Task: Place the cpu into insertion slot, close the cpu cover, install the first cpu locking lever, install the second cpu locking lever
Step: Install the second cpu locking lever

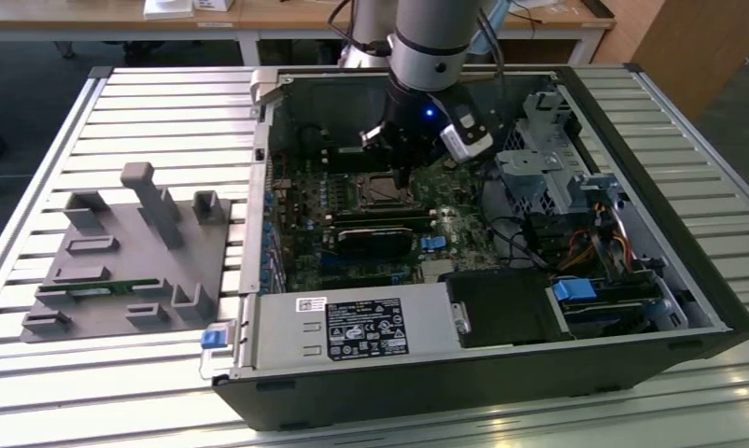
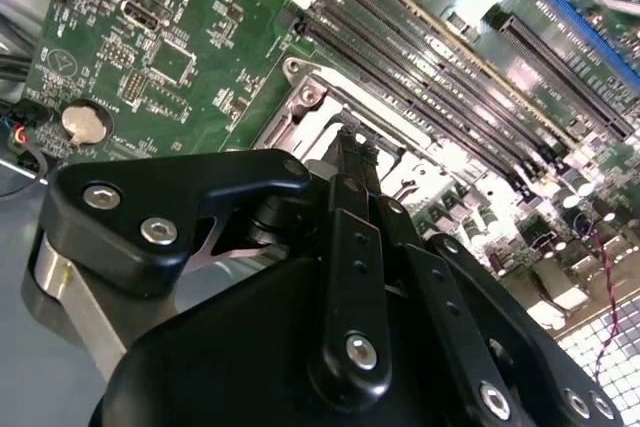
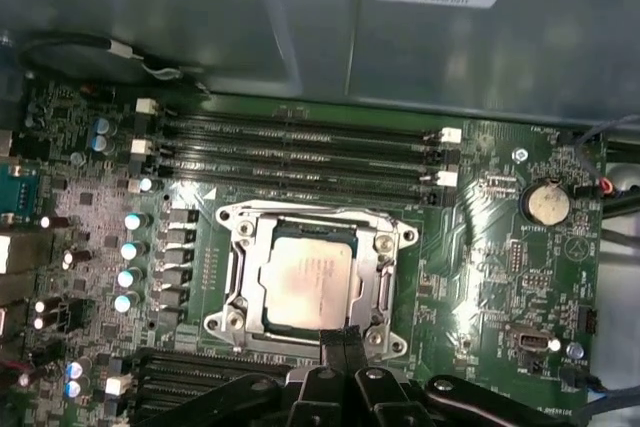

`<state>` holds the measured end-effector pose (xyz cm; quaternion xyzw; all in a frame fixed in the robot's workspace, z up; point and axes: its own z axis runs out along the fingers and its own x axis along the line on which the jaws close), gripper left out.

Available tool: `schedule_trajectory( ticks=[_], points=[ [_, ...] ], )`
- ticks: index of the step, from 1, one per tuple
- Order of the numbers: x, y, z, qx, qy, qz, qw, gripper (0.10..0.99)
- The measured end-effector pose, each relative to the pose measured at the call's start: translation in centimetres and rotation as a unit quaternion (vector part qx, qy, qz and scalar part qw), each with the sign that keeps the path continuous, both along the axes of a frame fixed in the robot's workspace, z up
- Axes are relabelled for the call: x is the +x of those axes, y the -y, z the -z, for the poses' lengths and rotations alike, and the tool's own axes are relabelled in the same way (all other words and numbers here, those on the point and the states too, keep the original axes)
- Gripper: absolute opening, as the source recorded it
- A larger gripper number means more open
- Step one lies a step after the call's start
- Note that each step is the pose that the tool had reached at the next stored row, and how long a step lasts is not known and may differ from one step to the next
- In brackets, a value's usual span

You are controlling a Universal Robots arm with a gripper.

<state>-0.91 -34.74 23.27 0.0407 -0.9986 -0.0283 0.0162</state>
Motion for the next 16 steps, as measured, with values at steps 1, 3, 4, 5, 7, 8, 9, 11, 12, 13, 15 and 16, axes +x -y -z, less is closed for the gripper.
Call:
schedule_trajectory(
  ticks=[1, 3, 4, 5, 7, 8, 9, 11, 12, 13, 15, 16],
  points=[
    [0.0, 0.09, 0.0, 0.0, 0.0, 0.0, 1.0, 0.106],
    [0.0, 0.31, 0.0, 0.0, 0.0, 0.0, 1.0, 0.106],
    [0.0, 0.43, 0.0, -0.0001, 0.0, 0.0, 1.0, 0.106],
    [0.0, 0.59, 0.0, -0.0001, 0.0, 0.0, 1.0, 0.106],
    [0.0, 0.87, 0.0, 0.0, 0.0, 0.0, 1.0, 0.106],
    [0.0, 0.97, 0.0, 0.0, 0.0, 0.0, 1.0, 0.106],
    [-0.01, 1.04, 0.0, 0.0, 0.0, 0.0, 1.0, 0.106],
    [-0.01, 1.25, 0.01, 0.0, 0.0, 0.0, 1.0, 0.106],
    [-0.01, 1.38, 0.0, 0.0, 0.0, 0.0, 1.0, 0.106],
    [-0.01, 1.53, 0.0, -0.0001, 0.0, 0.0, 1.0, 0.106],
    [-0.01, 1.84, 0.0, -0.0001, 0.0, 0.0, 1.0, 0.106],
    [-0.02, 2.02, 0.0, 0.0, 0.0, 0.0, 1.0, 0.106]
  ],
)
